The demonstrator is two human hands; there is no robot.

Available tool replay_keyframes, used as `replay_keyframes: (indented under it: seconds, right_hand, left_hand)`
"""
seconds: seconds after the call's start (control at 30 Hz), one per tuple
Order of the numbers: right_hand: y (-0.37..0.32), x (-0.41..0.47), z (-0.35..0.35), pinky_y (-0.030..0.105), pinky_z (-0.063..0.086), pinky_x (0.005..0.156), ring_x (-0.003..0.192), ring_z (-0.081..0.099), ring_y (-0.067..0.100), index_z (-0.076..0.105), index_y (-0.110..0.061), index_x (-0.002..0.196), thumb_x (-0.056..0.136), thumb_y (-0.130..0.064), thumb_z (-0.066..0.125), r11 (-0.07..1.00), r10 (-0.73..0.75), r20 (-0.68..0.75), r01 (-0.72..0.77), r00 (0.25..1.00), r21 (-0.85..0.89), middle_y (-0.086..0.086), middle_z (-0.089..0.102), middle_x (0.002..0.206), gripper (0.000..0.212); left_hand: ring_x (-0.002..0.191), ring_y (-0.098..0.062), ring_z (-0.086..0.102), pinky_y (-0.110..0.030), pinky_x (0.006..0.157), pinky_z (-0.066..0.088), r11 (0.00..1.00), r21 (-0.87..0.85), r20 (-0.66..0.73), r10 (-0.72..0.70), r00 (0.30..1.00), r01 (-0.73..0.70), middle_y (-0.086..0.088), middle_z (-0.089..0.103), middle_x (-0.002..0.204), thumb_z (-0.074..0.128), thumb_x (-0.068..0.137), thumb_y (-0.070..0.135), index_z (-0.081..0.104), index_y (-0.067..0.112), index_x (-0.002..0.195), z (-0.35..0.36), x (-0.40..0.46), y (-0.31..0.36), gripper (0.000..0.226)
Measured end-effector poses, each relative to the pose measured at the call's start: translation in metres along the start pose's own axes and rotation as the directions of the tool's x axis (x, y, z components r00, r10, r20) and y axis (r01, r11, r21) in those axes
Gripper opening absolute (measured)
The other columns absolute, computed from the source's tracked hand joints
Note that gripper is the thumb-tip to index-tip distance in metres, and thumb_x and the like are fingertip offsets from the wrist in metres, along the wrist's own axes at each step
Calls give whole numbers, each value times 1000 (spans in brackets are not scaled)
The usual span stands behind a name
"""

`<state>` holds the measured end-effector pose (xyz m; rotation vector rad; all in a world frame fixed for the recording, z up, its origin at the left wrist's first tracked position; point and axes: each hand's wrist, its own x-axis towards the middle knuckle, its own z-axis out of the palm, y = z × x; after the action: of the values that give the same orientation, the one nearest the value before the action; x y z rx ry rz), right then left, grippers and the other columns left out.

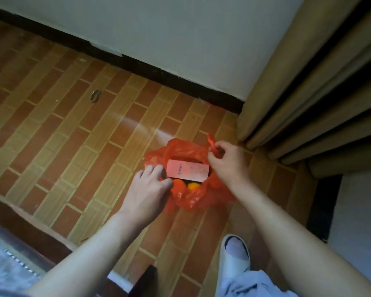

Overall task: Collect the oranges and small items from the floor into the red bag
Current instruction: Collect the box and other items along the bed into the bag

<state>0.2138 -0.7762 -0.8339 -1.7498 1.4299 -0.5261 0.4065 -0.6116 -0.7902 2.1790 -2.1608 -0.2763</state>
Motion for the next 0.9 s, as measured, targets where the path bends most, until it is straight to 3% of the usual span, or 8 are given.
replay_keyframes:
  seconds: [0.2, 0.3, 0.43, 0.53, 0.63, 0.9]
  right_hand:
    - [-93, -47, -88, 35, 52, 66, 73, 64, 19, 68, -20, 85, 87, -25, 70, 997, -50, -5, 49, 999, -57, -6, 69, 77, 6]
    - [-141, -61, -127, 34, 52, 68, 74, 64, 19, 68, -19, 86, 88, -24, 71, 994, -60, -9, 59, 998, -89, -6, 69, 78, 6]
    - [-211, -82, -176, 35, 53, 72, 77, 62, 17, 64, -21, 85, 90, -25, 68, 997, -69, -3, 69, 998, -46, -8, 66, 79, 7]
    - [-271, -99, -215, 33, 52, 71, 75, 61, 15, 64, -22, 84, 89, -26, 69, 999, -45, 1, 45, 999, -15, -8, 65, 77, 8]
    - [-319, -112, -245, 33, 53, 71, 75, 62, 14, 64, -23, 83, 89, -27, 69, 1000, -28, 9, 28, 1000, -4, -8, 66, 77, 8]
    - [-431, -141, -333, 30, 53, 70, 74, 63, 9, 64, -25, 81, 89, -26, 68, 1000, 10, 58, -10, 998, 14, -11, 67, 76, 9]
  left_hand:
    - [89, -30, 52, -41, 71, 43, 999, -51, -60, -22, 998, 19, -4, 56, 103, 67, 86, 20, 69, 20, 90, -108, -7, 31, 4]
    - [90, -31, 54, -41, 71, 44, 997, -66, -98, -46, 994, 39, -4, 57, 103, 59, 88, 25, 68, 19, 88, -168, -7, 42, 11]
    - [86, -30, 54, -42, 68, 45, 995, -76, -124, -74, 990, 65, -4, 57, 100, 63, 86, 21, 69, 17, 91, -252, -8, 61, 9]
    - [74, -30, 55, -38, 55, 45, 984, -126, -127, -143, 982, 127, -2, 54, 85, 60, 90, 24, 71, 23, 92, -319, -10, 78, 12]
    - [67, -26, 66, -33, 46, 47, 960, -171, -112, -240, 964, 220, 3, 62, 75, 57, 92, 31, 72, 31, 94, -371, -16, 99, 15]
    - [70, -22, 71, -33, 49, 53, 912, -306, -121, -323, 939, 274, 7, 72, 78, 67, 86, 30, 73, 31, 95, -500, -29, 139, 10]
